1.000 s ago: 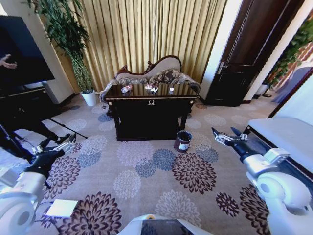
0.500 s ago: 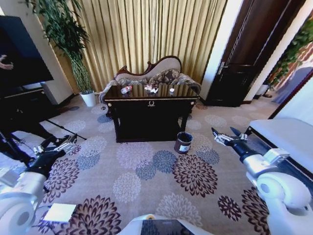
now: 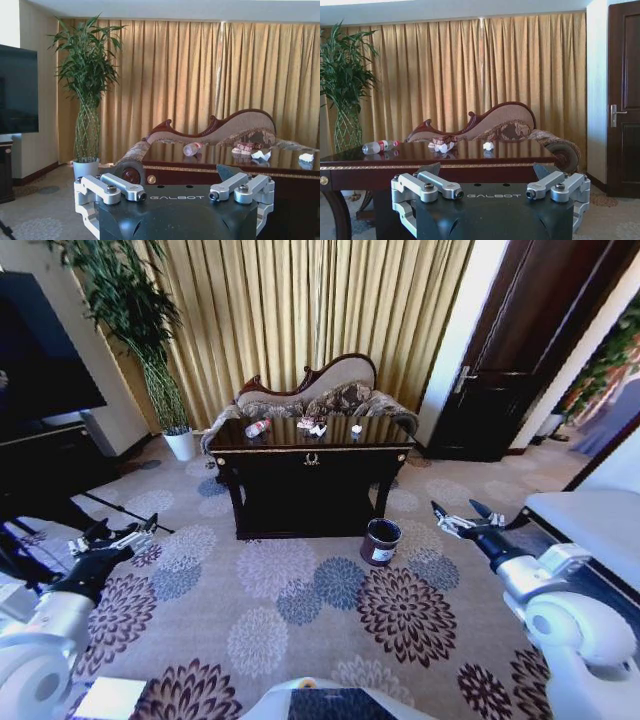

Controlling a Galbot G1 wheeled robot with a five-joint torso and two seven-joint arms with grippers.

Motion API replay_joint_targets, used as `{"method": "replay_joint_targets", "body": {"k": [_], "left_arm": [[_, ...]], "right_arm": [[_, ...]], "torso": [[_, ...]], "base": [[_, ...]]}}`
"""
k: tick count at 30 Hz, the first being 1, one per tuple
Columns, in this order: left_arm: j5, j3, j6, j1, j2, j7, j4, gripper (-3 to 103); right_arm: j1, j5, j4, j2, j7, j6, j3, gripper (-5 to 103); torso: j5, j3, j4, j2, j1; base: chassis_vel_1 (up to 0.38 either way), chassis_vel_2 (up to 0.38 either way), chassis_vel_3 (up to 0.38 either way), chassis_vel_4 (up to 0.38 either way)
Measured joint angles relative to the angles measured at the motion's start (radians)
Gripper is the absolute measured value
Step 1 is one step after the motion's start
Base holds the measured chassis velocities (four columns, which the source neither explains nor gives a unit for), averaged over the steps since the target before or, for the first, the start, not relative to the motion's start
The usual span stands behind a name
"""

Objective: Move to the front of the table and place the trash on the table into the trash bin.

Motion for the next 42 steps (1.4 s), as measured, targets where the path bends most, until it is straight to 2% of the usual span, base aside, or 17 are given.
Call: {"method": "replay_joint_targets", "body": {"k": [42], "left_arm": [[0.002,0.004,-0.001,0.003,0.000,0.001,-0.008,100]], "right_arm": [[0.006,-0.010,-0.011,0.005,-0.007,0.006,-0.011,100]], "torso": [[0.0000,0.000,0.0001,0.000,0.000]], "base": [[-0.173,0.176,0.174,-0.168]]}}
